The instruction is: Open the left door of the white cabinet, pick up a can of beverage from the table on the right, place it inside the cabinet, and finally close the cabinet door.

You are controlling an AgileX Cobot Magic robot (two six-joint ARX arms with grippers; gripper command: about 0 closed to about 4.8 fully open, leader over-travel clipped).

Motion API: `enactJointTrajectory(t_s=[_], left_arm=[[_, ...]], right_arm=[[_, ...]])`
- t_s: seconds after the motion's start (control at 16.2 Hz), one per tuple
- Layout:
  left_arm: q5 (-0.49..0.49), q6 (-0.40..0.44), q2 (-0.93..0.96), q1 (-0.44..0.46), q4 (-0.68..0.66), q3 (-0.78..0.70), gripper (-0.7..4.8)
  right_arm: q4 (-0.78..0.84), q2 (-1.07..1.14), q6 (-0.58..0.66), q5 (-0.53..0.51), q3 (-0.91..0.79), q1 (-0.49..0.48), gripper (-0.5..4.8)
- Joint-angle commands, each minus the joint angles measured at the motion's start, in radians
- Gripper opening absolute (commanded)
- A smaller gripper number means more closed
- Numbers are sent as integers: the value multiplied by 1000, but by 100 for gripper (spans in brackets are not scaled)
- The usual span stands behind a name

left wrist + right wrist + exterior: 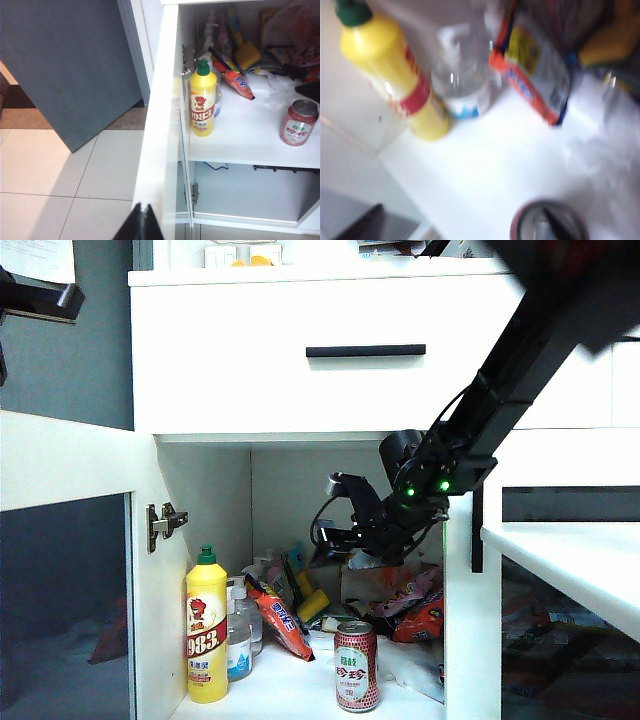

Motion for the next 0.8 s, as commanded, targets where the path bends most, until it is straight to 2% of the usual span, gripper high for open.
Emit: enactJointTrajectory(t_s=[0.06,0.37,0.49,0.62,0.8], left_arm=[[-5,-3,-2,0,6,1,-6],[-5,-3,-2,0,6,1,-6],[-5,-3,-2,0,6,2,-6],[-5,-3,-3,0,5,1,-6],[-5,-3,-3,0,5,1,-6]], right_arm=[[-69,-60,-6,-41,9,0,386],[-266,-88,73,-271,8,14,386],[-323,-88,73,-260,8,33,393],[-331,-89,102,-260,8,37,423],[-352,-99,103,-241,8,41,423]])
